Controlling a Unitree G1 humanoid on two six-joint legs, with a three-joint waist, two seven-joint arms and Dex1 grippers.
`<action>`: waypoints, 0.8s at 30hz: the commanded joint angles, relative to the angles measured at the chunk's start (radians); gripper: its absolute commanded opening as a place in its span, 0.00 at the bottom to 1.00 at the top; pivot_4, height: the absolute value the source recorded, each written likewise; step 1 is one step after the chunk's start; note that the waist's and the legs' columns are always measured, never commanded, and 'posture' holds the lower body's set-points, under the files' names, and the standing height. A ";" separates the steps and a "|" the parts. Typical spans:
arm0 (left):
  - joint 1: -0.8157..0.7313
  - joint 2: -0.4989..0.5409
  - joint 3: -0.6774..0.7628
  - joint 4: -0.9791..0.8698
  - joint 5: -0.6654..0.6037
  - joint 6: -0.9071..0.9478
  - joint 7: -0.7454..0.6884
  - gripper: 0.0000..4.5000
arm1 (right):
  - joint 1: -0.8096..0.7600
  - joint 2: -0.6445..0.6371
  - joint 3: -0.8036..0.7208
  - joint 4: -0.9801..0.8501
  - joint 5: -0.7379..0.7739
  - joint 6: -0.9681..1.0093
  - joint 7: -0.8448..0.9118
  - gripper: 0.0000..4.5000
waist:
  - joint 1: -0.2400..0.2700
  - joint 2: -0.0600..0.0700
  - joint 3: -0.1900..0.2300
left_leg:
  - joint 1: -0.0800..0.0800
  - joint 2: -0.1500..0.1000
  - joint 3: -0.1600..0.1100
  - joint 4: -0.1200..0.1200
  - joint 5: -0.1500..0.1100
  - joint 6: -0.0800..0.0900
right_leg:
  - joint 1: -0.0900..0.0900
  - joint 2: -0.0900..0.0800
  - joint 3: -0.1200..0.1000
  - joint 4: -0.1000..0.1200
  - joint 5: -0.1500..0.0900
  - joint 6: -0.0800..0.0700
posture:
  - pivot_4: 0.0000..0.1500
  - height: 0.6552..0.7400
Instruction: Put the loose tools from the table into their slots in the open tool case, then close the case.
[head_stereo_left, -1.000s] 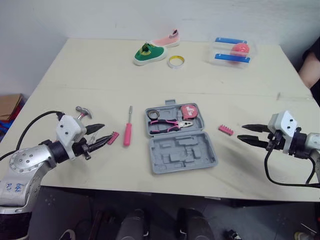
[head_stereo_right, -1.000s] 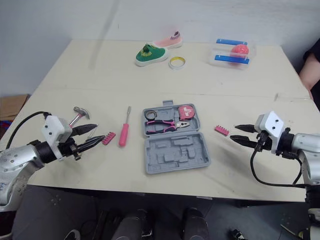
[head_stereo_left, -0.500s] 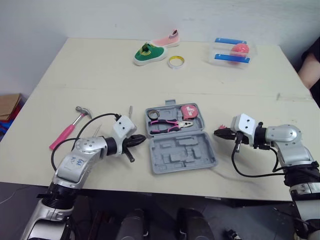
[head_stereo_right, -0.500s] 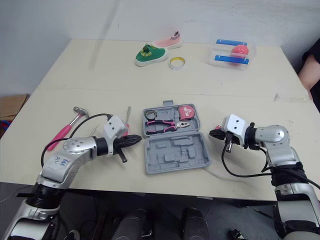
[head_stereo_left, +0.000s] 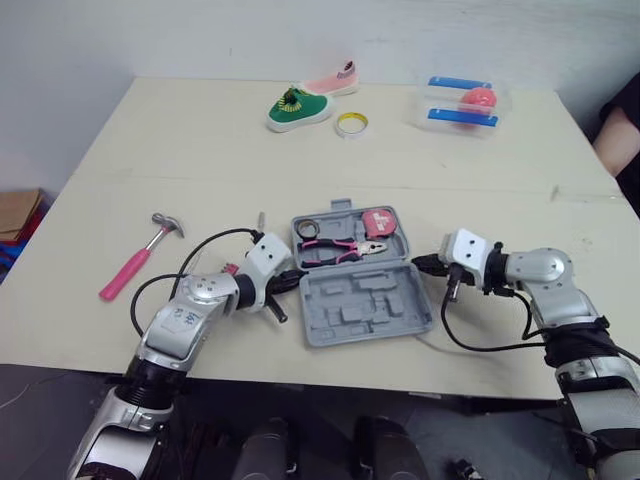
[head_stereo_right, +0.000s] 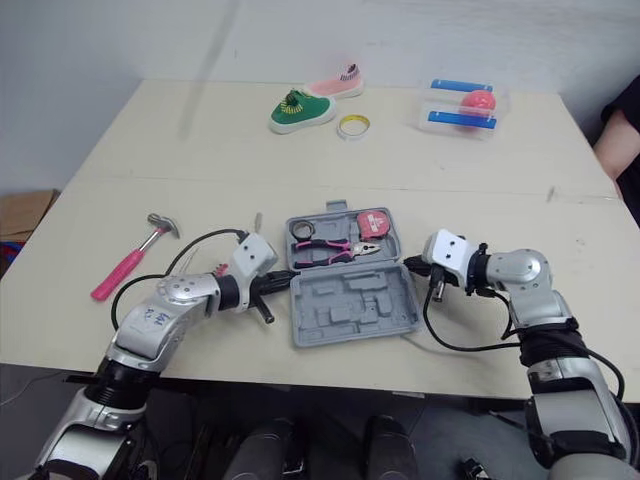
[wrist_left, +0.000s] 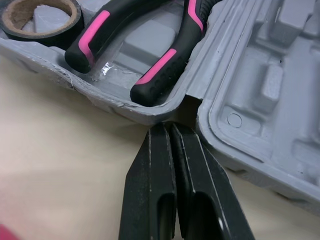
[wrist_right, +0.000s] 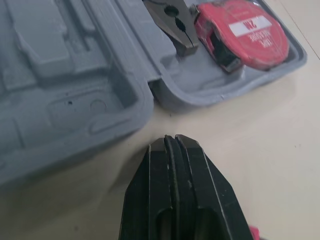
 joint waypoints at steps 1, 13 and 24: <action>-0.029 -0.009 -0.006 0.028 0.022 -0.033 -0.013 0.02 | 0.002 0.001 -0.006 -0.029 0.017 -0.014 0.016 0.00 | 0.000 0.000 0.000 | 0.000 0.000 0.000 0.000 0.000 0.000 | 0.000 0.000 0.000 0.000 0.000 0.000 | 1.00 1.00; -0.055 -0.001 -0.092 0.047 0.044 -0.085 -0.169 0.02 | 0.165 -0.071 -0.053 -0.264 0.117 0.081 0.097 0.00 | 0.004 0.000 0.000 | 0.000 0.000 0.000 0.000 -0.001 0.001 | 0.001 0.000 0.000 0.000 0.000 0.000 | 1.00 1.00; -0.034 0.027 -0.068 0.019 0.088 -0.134 -0.178 0.02 | 0.245 -0.116 -0.088 -0.337 0.122 0.147 0.064 0.00 | 0.004 0.000 0.000 | 0.000 0.000 0.001 0.000 -0.002 0.001 | 0.000 -0.001 0.001 -0.002 0.000 0.000 | 1.00 1.00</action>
